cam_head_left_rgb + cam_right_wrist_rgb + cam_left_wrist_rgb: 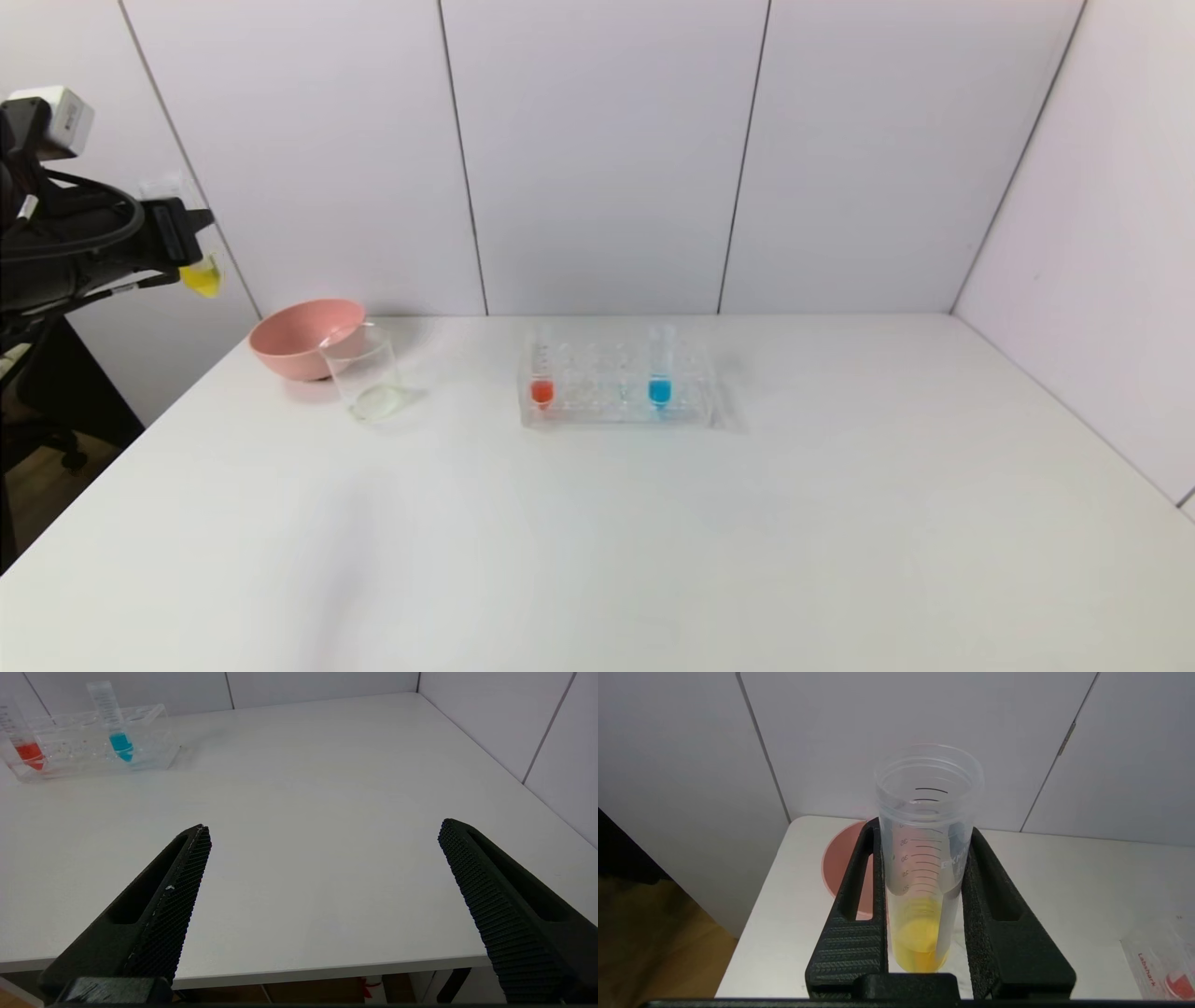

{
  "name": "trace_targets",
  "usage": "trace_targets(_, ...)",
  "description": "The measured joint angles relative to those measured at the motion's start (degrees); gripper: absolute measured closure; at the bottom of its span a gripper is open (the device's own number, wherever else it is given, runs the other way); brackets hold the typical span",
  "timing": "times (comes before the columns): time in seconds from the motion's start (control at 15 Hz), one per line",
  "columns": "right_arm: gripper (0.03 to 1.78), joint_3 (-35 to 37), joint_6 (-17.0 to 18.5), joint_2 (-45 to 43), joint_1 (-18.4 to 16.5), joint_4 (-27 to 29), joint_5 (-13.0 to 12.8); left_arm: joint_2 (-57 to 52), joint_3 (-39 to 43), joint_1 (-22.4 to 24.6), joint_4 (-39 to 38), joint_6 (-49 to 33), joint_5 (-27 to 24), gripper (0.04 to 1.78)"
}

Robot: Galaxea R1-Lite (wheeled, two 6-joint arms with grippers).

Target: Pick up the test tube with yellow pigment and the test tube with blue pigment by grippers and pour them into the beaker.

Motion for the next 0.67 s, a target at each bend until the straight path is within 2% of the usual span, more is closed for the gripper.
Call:
trace_targets(0.27,0.04,0.00,0.02,0.00,-0.02,0.02,0.00,-0.05,0.40,4.35,-0.90,2.60,-7.11,1.35)
trace_targets(0.67,0.04,0.00,0.02,0.00,0.00,0.02,0.00,0.20,1.07,9.05,-0.38,6.46,-14.63,1.35)
